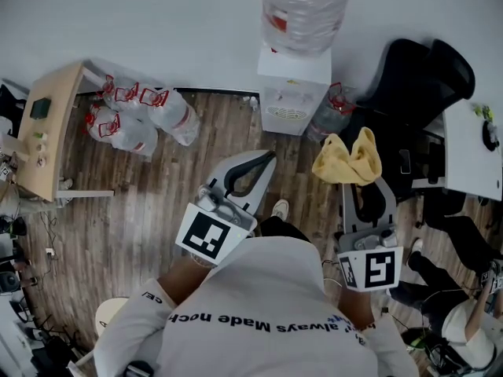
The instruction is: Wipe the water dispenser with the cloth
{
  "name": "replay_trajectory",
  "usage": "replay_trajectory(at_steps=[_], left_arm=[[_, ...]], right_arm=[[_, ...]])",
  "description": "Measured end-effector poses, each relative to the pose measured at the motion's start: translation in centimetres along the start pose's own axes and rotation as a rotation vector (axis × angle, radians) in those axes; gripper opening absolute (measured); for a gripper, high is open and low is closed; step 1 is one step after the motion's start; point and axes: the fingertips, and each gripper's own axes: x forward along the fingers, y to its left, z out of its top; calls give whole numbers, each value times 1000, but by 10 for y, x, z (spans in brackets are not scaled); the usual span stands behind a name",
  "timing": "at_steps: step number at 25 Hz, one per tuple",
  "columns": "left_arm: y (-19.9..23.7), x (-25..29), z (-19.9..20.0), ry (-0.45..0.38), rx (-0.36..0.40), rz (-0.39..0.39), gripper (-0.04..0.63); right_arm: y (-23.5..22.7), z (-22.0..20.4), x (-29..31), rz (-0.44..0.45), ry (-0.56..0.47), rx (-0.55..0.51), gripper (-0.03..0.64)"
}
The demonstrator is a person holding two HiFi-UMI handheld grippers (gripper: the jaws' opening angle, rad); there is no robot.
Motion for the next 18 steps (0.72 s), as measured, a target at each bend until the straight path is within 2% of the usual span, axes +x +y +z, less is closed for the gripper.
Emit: replay_trajectory(at_steps=[7, 18], left_arm=[[6, 29, -9, 18, -17, 47, 20], [23, 55, -14, 29, -20, 80, 20]], right_arm=[[-32, -9, 13, 28, 19, -5, 101], [-50, -18, 41, 60, 35, -1, 101]])
